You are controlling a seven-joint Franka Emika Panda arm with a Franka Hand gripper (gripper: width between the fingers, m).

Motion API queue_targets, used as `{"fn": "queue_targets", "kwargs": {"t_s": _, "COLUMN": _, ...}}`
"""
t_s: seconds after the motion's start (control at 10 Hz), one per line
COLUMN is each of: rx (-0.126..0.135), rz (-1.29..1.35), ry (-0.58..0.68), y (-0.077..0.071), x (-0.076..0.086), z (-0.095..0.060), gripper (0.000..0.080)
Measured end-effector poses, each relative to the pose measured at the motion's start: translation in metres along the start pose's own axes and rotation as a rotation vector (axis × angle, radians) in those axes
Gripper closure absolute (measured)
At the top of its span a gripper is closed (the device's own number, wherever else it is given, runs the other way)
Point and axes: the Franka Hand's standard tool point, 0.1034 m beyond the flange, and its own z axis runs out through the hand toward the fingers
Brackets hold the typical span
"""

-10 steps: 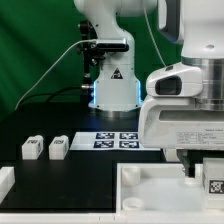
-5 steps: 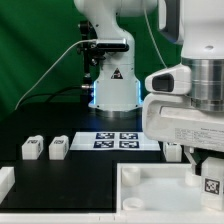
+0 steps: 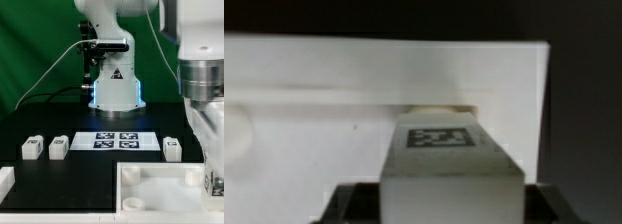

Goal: Assemble one leg

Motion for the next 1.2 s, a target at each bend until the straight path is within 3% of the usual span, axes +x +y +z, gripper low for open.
{"fn": "queue_targets", "kwargs": {"t_s": 0.1, "rx": 0.007, "rz": 0.025, "ry": -0.002, "y": 0.000, "x": 0.002, "z": 0.000, "gripper": 0.0507}}
{"fn": "queue_targets", "kwargs": {"t_s": 0.2, "rx": 0.006, "rz": 0.056, "ry": -0.003, "y": 0.001, "x": 0.000, "z": 0.000, "gripper": 0.0421}}
{"fn": "queue_targets", "kwargs": {"t_s": 0.3, "rx": 0.005, "rz": 0.042, "ry": -0.003, "y": 0.001, "x": 0.001, "z": 0.001, "gripper": 0.0421}}
{"fn": "queue_targets", "kwargs": {"t_s": 0.5, "rx": 0.004, "rz": 0.042, "ry": -0.002, "y": 0.001, "x": 0.001, "z": 0.002, "gripper": 0.0179}}
{"fn": "queue_targets", "kwargs": {"t_s": 0.7, "rx": 0.007, "rz": -0.056, "ry": -0.003, "y": 0.002, "x": -0.001, "z": 0.002, "gripper": 0.0159}}
{"fn": "queue_targets", "kwargs": {"t_s": 0.8, "rx": 0.045, "rz": -0.194, "ry": -0.007, "y": 0.005, "x": -0.009, "z": 0.003, "gripper": 0.0151}}
{"fn": "queue_targets", "kwargs": {"t_s": 1.0, "rx": 0.030, "rz": -0.565, "ry": -0.003, "y": 0.014, "x": -0.017, "z": 0.005, "gripper": 0.0150}}
{"fn": "queue_targets", "kwargs": {"t_s": 1.2, "rx": 0.031, "rz": -0.748, "ry": 0.002, "y": 0.013, "x": -0.014, "z": 0.005, "gripper": 0.0150}}
